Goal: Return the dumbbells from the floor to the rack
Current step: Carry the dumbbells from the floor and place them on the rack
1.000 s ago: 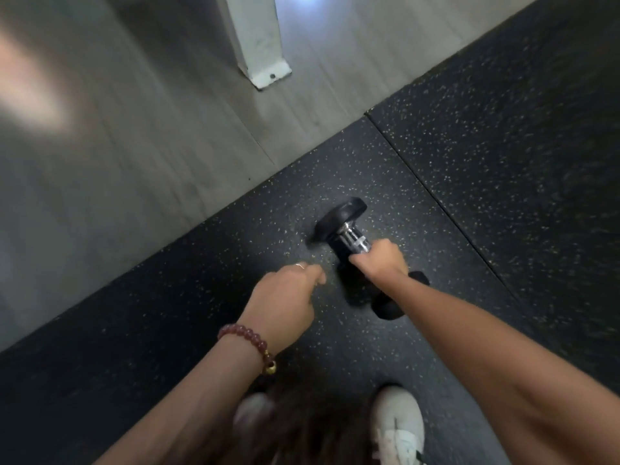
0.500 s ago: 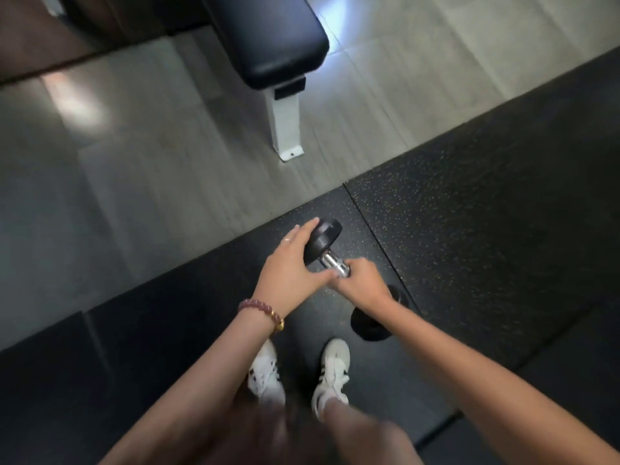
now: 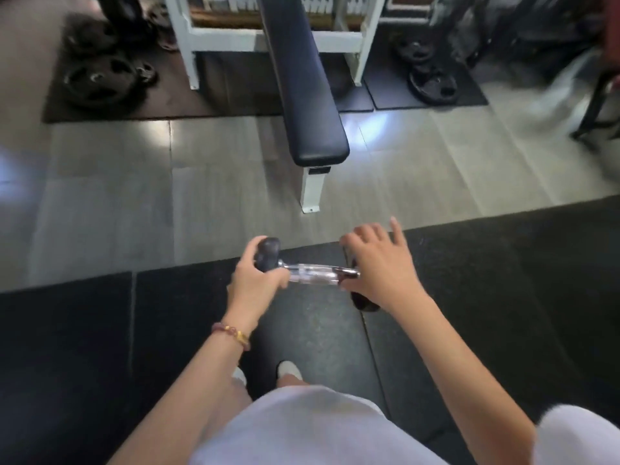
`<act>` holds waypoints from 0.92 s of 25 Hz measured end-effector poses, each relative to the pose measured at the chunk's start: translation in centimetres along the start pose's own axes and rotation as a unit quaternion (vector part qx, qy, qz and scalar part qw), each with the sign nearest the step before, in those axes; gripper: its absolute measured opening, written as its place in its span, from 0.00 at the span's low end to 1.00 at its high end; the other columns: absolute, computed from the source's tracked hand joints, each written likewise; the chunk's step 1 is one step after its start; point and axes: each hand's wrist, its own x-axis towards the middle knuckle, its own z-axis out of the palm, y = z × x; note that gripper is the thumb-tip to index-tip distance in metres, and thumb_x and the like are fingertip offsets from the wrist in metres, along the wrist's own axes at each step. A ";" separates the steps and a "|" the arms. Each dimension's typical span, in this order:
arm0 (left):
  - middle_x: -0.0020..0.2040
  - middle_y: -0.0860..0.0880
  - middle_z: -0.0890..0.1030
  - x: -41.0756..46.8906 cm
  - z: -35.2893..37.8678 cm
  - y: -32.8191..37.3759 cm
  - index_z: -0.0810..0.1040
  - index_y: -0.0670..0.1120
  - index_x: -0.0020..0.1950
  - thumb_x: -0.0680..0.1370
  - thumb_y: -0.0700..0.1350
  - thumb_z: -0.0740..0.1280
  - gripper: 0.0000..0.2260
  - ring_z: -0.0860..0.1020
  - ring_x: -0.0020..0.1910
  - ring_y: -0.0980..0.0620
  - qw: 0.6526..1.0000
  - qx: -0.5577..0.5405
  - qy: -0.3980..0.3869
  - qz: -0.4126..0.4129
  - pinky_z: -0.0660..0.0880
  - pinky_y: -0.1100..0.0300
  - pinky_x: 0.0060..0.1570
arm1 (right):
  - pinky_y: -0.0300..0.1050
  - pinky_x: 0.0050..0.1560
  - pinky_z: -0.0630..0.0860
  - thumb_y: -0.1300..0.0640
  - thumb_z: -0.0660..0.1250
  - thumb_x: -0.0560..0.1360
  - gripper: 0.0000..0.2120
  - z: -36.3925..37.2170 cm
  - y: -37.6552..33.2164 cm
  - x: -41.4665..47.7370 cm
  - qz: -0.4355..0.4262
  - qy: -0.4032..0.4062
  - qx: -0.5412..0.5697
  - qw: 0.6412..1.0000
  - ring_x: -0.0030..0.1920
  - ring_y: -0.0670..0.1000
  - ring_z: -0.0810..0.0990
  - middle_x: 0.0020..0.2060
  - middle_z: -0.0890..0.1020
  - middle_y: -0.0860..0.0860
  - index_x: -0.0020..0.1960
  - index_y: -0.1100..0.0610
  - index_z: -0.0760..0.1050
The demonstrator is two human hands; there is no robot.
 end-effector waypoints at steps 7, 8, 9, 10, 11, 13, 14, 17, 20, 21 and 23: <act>0.42 0.52 0.77 -10.8 -5.1 -1.2 0.75 0.59 0.52 0.56 0.40 0.64 0.27 0.75 0.41 0.51 0.977 -0.160 0.137 -0.026 0.72 0.60 0.35 | 0.56 0.51 0.80 0.42 0.67 0.70 0.30 -3.0 -3.1 -5.5 0.130 -0.235 0.730 0.628 0.58 0.49 0.75 0.63 0.73 0.48 0.68 0.47 0.63; 0.41 0.52 0.77 -12.1 -6.4 -1.8 0.76 0.59 0.50 0.56 0.40 0.65 0.25 0.75 0.41 0.50 0.973 -0.167 0.159 -0.026 0.73 0.58 0.37 | 0.53 0.47 0.81 0.42 0.68 0.68 0.29 -3.3 -4.7 -5.9 0.114 -0.236 0.732 0.629 0.58 0.49 0.75 0.61 0.74 0.48 0.67 0.48 0.65; 0.41 0.52 0.77 -13.7 -8.0 -2.7 0.76 0.60 0.49 0.56 0.41 0.65 0.24 0.75 0.41 0.50 0.966 -0.176 0.187 -0.027 0.73 0.55 0.40 | 0.51 0.45 0.81 0.43 0.67 0.66 0.26 -3.5 -6.8 -6.4 0.094 -0.238 0.726 0.639 0.57 0.49 0.76 0.58 0.75 0.48 0.62 0.47 0.68; 0.40 0.52 0.77 -15.3 -9.6 -3.7 0.77 0.59 0.49 0.56 0.41 0.65 0.24 0.75 0.42 0.49 0.961 -0.181 0.210 -0.027 0.73 0.52 0.42 | 0.50 0.44 0.81 0.43 0.66 0.66 0.22 -3.8 -8.8 -7.0 0.076 -0.242 0.718 0.648 0.56 0.49 0.76 0.56 0.76 0.48 0.58 0.45 0.69; 0.41 0.52 0.77 -17.2 -11.3 -5.0 0.77 0.59 0.49 0.57 0.41 0.65 0.23 0.75 0.42 0.49 0.954 -0.188 0.230 -0.028 0.73 0.51 0.43 | 0.49 0.42 0.80 0.43 0.66 0.66 0.19 -3.9 -10.9 -7.6 0.061 -0.254 0.708 0.656 0.56 0.49 0.76 0.56 0.75 0.48 0.56 0.44 0.70; 0.41 0.51 0.76 -22.0 -14.7 -8.0 0.76 0.58 0.48 0.59 0.40 0.65 0.21 0.74 0.41 0.51 0.939 -0.209 0.273 -0.026 0.73 0.52 0.43 | 0.49 0.42 0.80 0.43 0.67 0.68 0.18 -4.5 -16.3 -9.6 0.018 -0.287 0.672 0.682 0.57 0.49 0.76 0.57 0.75 0.48 0.56 0.45 0.70; 0.40 0.51 0.75 -25.4 -16.9 -9.9 0.76 0.58 0.46 0.62 0.38 0.66 0.18 0.73 0.41 0.51 0.926 -0.228 0.300 -0.030 0.73 0.51 0.42 | 0.49 0.42 0.81 0.43 0.67 0.69 0.18 -4.8 -20.0 -11.2 -0.014 -0.307 0.646 0.699 0.56 0.48 0.76 0.56 0.75 0.48 0.57 0.45 0.70; 0.40 0.51 0.75 -36.1 -23.0 -16.5 0.74 0.55 0.41 0.68 0.32 0.64 0.16 0.73 0.43 0.50 0.865 -0.306 0.389 -0.083 0.76 0.46 0.45 | 0.49 0.44 0.81 0.44 0.68 0.71 0.17 -5.7 -31.6 -18.4 -0.089 -0.359 0.581 0.725 0.49 0.46 0.77 0.49 0.76 0.46 0.56 0.49 0.70; 0.41 0.52 0.74 -49.9 -27.8 -23.4 0.73 0.55 0.42 0.70 0.32 0.63 0.16 0.73 0.43 0.51 0.776 -0.378 0.488 -0.127 0.76 0.43 0.49 | 0.47 0.44 0.79 0.43 0.69 0.70 0.16 -5.8 -43.8 -29.5 -0.151 -0.450 0.514 0.715 0.40 0.46 0.77 0.39 0.77 0.47 0.52 0.51 0.74; 0.41 0.52 0.74 -54.2 -28.7 -25.4 0.73 0.56 0.43 0.71 0.32 0.63 0.17 0.73 0.43 0.52 0.746 -0.397 0.517 -0.134 0.76 0.43 0.49 | 0.46 0.42 0.78 0.42 0.70 0.69 0.14 -5.7 -47.2 -33.3 -0.176 -0.479 0.489 0.707 0.37 0.46 0.77 0.36 0.76 0.48 0.47 0.51 0.75; 0.42 0.51 0.74 -62.2 -30.1 -29.1 0.74 0.54 0.47 0.71 0.32 0.63 0.16 0.73 0.44 0.50 0.679 -0.434 0.575 -0.142 0.77 0.45 0.46 | 0.44 0.40 0.76 0.43 0.71 0.69 0.12 -5.7 -53.5 -40.8 -0.237 -0.527 0.436 0.690 0.34 0.47 0.76 0.32 0.76 0.48 0.41 0.51 0.75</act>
